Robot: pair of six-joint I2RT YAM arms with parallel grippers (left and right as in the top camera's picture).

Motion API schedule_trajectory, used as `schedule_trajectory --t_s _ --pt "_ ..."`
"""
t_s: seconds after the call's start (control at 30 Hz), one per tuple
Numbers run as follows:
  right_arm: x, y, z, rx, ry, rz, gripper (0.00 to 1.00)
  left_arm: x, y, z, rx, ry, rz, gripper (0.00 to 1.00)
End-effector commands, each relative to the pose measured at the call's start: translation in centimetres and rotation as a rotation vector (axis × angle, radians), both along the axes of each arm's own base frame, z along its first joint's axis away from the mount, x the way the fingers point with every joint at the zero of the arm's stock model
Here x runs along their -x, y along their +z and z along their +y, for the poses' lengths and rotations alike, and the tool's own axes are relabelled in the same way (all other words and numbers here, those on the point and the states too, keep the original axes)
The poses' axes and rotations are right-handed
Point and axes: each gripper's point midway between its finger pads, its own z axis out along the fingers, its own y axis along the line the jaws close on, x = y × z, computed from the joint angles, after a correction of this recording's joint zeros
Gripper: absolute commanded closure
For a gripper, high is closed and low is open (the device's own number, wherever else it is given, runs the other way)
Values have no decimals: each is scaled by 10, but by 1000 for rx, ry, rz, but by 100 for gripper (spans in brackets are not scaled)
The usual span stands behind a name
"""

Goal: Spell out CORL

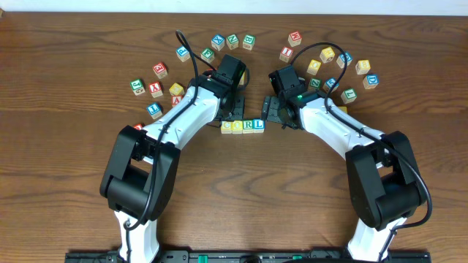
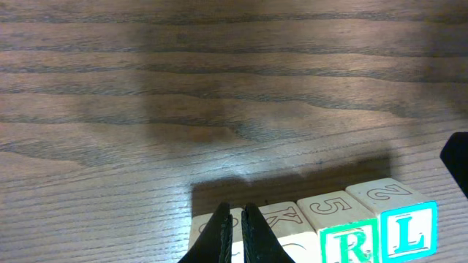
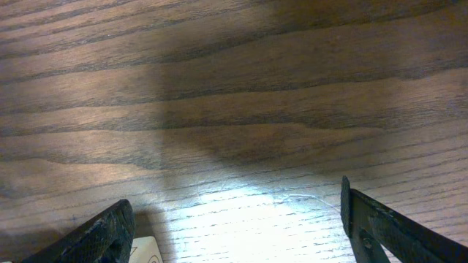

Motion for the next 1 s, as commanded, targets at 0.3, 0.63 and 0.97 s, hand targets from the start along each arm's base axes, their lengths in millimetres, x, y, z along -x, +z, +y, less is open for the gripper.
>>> schedule_trajectory --t_s 0.3,0.63,0.97 --pt "-2 10 -2 1 -14 -25 14 12 -13 12 -47 30 58 92" --pt "-2 10 -2 1 -15 -25 14 15 -14 13 -54 30 72 93" --pt "-2 10 -2 1 -14 -25 14 -3 -10 15 -68 46 -10 92"
